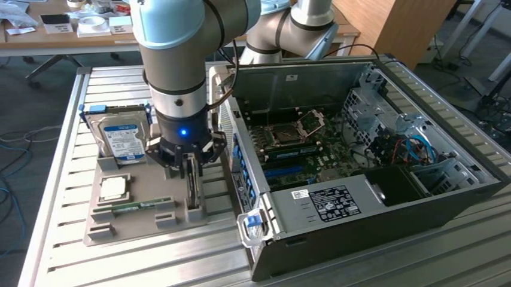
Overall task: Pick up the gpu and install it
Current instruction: 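Pick up the gpu and move the gpu toward the slot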
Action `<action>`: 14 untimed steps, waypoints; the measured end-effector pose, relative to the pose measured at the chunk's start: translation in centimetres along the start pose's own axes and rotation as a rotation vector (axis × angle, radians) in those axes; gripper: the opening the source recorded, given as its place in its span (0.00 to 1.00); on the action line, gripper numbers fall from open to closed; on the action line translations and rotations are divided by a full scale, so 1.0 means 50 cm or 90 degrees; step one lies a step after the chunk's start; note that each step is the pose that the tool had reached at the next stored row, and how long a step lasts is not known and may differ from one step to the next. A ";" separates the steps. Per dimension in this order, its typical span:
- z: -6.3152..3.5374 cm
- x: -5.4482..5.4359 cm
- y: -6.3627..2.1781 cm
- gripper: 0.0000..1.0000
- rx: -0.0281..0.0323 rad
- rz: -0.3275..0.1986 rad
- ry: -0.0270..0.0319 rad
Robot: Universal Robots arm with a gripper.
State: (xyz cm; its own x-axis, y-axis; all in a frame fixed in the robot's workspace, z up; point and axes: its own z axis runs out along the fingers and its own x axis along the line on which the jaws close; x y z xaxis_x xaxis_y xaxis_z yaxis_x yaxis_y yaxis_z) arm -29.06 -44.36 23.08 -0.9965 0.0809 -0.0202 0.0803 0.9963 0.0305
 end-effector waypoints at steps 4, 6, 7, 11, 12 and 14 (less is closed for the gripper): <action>0.000 0.000 0.000 0.41 -0.0001 0.000 0.0000; 0.000 0.000 0.000 0.41 -0.0001 0.000 0.0000; 0.000 0.000 0.000 0.41 0.0000 0.000 0.0000; 0.000 0.000 0.000 0.33 0.0000 0.000 0.0000; 0.000 0.000 0.000 0.33 0.0000 0.000 0.0002; 0.000 0.000 0.000 0.27 0.0000 0.000 0.0000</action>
State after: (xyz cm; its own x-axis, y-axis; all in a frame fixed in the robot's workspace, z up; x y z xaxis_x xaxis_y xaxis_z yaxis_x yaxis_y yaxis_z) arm -29.06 -44.36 23.08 -0.9965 0.0809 -0.0202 0.0803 0.9963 0.0305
